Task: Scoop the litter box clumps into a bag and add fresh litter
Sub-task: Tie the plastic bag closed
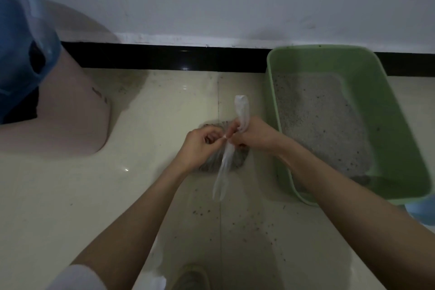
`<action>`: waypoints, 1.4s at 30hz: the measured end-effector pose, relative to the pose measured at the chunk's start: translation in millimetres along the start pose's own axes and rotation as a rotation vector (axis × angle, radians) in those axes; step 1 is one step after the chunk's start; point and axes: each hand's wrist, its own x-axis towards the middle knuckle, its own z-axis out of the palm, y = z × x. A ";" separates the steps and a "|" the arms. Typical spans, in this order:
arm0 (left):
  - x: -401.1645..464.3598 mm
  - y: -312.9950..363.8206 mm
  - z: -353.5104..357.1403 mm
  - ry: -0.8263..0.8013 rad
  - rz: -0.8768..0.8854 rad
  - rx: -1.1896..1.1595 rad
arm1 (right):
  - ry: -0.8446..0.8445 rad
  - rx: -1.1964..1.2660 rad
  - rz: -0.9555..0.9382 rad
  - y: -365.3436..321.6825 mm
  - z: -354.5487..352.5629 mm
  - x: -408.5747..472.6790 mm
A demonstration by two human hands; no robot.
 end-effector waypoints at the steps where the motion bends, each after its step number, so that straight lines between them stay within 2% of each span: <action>1: 0.3 0.2 0.1 -0.001 -0.006 0.000 | 0.033 -0.063 -0.007 -0.4 2.0 0.3; 6: -0.9 2.0 -2.2 0.007 -0.082 -0.069 | 0.209 -0.324 -0.063 1.3 14.7 9.7; 10: -4.4 5.7 -2.6 0.010 -0.159 -0.136 | 0.257 -0.449 -0.160 3.4 27.8 12.3; 12: -8.2 9.0 -2.3 0.018 -0.193 -0.209 | 0.265 -0.432 -0.153 4.1 32.0 13.5; 14: -10.4 10.3 -3.4 0.010 -0.210 -0.260 | 0.292 -0.203 -0.037 4.8 32.0 15.5; 17: -11.8 11.3 -5.6 -0.015 -0.198 -0.250 | 0.266 0.400 0.227 2.1 26.8 15.0; 18: -11.8 10.9 -4.8 -0.006 -0.201 -0.245 | 0.239 0.524 0.293 1.8 25.2 14.3; 23: -11.2 10.6 3.3 0.099 -0.253 -0.253 | 0.043 0.776 0.371 -3.8 17.8 8.7; 26: -9.8 12.0 4.3 0.146 -0.262 -0.223 | 0.012 0.872 0.363 -2.4 15.6 3.2; 31: -13.3 14.3 3.0 0.143 -0.272 -0.225 | 0.170 0.805 0.216 2.3 27.6 2.6; 33: -14.1 13.7 0.5 0.130 -0.370 -0.384 | 0.204 0.758 0.172 3.2 30.6 0.8; 36: -11.8 12.5 -5.2 0.026 -0.523 -0.740 | 0.162 0.691 0.098 4.4 28.4 -3.2; 39: -6.2 11.4 -8.9 -0.043 -0.562 -0.857 | 0.150 0.579 0.064 3.6 23.7 -7.9; 42: -2.2 13.6 -9.8 -0.057 -0.555 -0.863 | 0.215 0.466 0.026 2.4 23.6 -7.6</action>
